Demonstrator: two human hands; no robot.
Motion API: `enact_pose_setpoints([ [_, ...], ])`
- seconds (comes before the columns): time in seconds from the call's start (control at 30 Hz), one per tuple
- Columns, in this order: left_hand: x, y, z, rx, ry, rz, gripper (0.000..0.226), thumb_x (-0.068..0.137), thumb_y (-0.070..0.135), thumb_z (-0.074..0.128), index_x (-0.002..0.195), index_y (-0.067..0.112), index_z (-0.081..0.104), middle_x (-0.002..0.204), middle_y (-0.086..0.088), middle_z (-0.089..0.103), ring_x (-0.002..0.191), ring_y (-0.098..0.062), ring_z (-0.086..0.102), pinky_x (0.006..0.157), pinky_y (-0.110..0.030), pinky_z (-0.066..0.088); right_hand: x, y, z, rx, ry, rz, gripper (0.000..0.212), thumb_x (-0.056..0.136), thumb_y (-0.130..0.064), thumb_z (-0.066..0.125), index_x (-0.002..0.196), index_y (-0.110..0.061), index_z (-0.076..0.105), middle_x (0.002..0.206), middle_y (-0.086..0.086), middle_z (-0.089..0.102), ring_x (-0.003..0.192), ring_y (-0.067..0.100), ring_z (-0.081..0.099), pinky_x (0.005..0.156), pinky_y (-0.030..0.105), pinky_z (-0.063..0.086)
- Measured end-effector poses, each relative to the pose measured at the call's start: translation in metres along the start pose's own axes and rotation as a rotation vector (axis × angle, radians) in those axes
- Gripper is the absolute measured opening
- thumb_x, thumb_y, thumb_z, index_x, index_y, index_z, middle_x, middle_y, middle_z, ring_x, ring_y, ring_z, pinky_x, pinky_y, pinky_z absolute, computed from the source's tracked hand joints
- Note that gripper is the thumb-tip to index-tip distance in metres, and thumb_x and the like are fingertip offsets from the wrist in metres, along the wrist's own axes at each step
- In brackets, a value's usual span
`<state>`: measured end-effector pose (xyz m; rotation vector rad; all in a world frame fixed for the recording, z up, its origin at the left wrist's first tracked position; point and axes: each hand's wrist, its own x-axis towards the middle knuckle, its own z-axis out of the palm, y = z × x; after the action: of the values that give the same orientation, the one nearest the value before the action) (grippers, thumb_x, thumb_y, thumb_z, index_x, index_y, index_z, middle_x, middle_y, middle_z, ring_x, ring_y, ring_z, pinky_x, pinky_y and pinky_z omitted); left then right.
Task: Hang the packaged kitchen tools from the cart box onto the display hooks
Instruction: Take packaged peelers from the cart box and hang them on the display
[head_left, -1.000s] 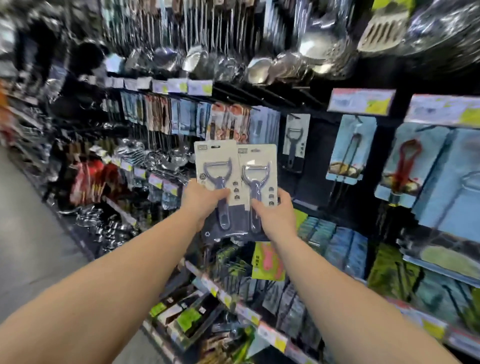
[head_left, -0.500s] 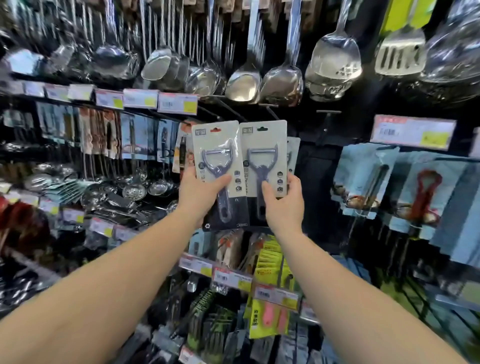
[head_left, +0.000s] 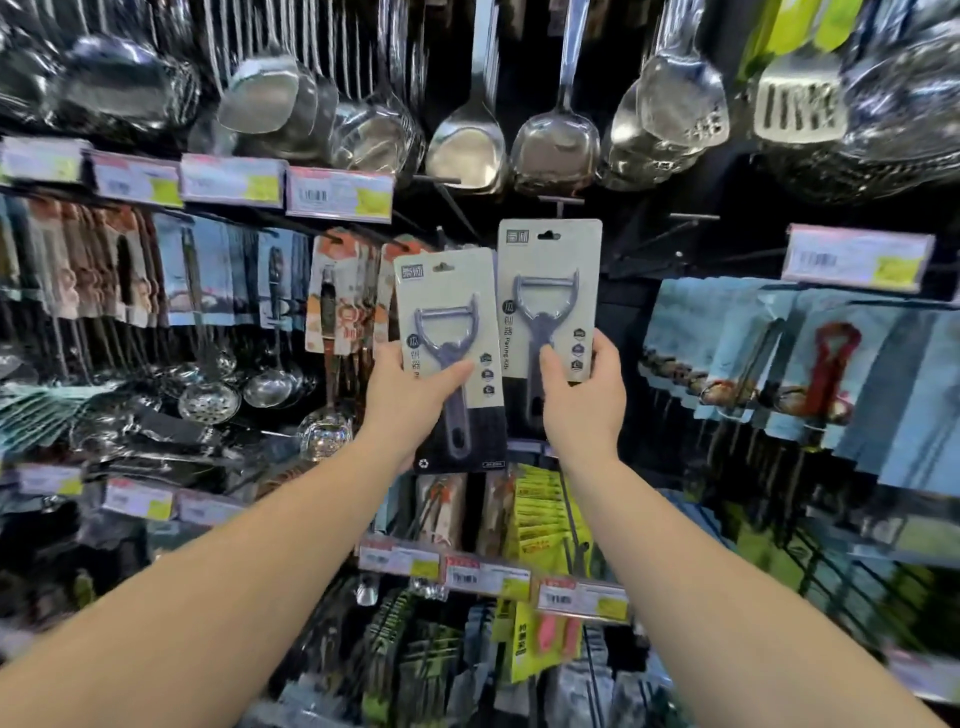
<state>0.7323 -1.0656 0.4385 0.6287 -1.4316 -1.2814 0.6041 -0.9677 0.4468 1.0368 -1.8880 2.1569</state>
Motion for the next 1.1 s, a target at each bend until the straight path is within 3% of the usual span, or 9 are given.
enact_pose_setpoints([
  [0.13,0.005,-0.005,0.002,0.017,-0.042,0.034,0.042,0.074,0.024,0.087,0.102,0.027,0.055,0.108,0.001,0.072,0.101,-0.019,0.07,0.093,-0.046,0.056,-0.002,0.002,0.0,-0.001,0.04,-0.009,0.044,0.092,-0.032,0.064,0.133,-0.025,0.049,0.114,-0.013,0.063,0.101,0.004,0.06,0.083,0.021,0.047],
  [0.23,0.006,-0.003,0.003,0.011,-0.057,0.052,0.043,0.076,0.021,0.085,0.108,0.023,0.057,0.108,0.002,0.072,0.101,-0.016,0.07,0.092,-0.039,0.057,0.0,0.007,-0.001,-0.02,0.049,0.003,0.035,0.092,-0.029,0.063,0.126,-0.025,0.055,0.108,-0.013,0.066,0.092,0.0,0.061,0.078,0.02,0.046],
  [0.3,0.005,-0.002,0.004,0.015,-0.063,0.046,0.048,0.076,0.021,0.085,0.114,0.019,0.056,0.109,0.003,0.071,0.102,-0.015,0.069,0.09,-0.034,0.057,0.004,0.009,-0.001,-0.067,0.036,0.016,0.034,0.091,-0.031,0.062,0.124,-0.026,0.057,0.108,-0.013,0.067,0.093,0.002,0.062,0.083,0.028,0.05],
  [0.4,0.005,0.001,0.006,0.045,-0.074,0.056,0.057,0.071,0.029,0.088,0.117,0.019,0.055,0.112,0.002,0.07,0.106,-0.018,0.068,0.093,-0.036,0.056,0.011,0.005,0.0,-0.25,-0.005,0.051,0.063,0.091,-0.046,0.058,0.147,-0.028,0.036,0.137,0.001,0.054,0.124,0.021,0.051,0.105,0.043,0.042],
  [0.53,0.002,0.012,0.019,0.107,-0.121,0.117,0.044,0.08,0.019,0.082,0.108,0.021,0.048,0.094,0.017,0.06,0.088,-0.002,0.062,0.063,-0.001,0.045,0.001,0.0,-0.003,-0.412,0.08,-0.081,0.065,0.096,-0.047,0.048,0.152,-0.024,0.026,0.146,0.003,0.045,0.135,0.025,0.038,0.112,0.046,0.027],
  [0.63,0.001,0.02,0.036,0.148,-0.154,0.17,0.039,0.079,0.022,0.083,0.104,0.023,0.053,0.094,0.016,0.062,0.085,0.003,0.061,0.07,-0.012,0.049,-0.014,0.001,-0.002,-0.143,-0.042,-0.091,0.052,0.099,-0.035,0.048,0.147,-0.026,0.032,0.127,-0.001,0.059,0.115,0.015,0.054,0.099,0.035,0.041],
  [0.77,0.001,0.028,0.059,0.145,-0.179,0.162,0.046,0.078,0.024,0.083,0.114,0.016,0.056,0.106,0.003,0.07,0.099,-0.015,0.067,0.09,-0.037,0.056,-0.019,0.002,-0.006,-0.102,-0.065,-0.109,0.048,0.101,-0.022,0.046,0.147,-0.028,0.034,0.133,-0.007,0.058,0.11,0.007,0.056,0.081,0.015,0.041],
  [1.0,0.005,0.028,0.074,0.119,-0.214,0.063,0.043,0.076,0.031,0.082,0.111,0.016,0.061,0.107,0.002,0.072,0.101,-0.018,0.068,0.095,-0.044,0.054,-0.006,0.001,-0.018,-0.134,-0.116,-0.045,0.06,0.102,-0.017,0.043,0.155,-0.029,0.018,0.136,-0.023,0.039,0.11,-0.008,0.041,0.077,0.0,0.031],
  [1.1,0.006,0.029,0.074,0.163,-0.25,0.019,0.075,0.073,0.041,0.082,0.137,0.016,0.052,0.133,-0.002,0.062,0.122,-0.021,0.059,0.106,-0.047,0.046,0.0,0.005,-0.016,-0.181,-0.126,-0.004,0.062,0.101,-0.02,0.044,0.154,-0.033,0.015,0.143,-0.02,0.039,0.114,0.0,0.046,0.09,0.012,0.04],
])
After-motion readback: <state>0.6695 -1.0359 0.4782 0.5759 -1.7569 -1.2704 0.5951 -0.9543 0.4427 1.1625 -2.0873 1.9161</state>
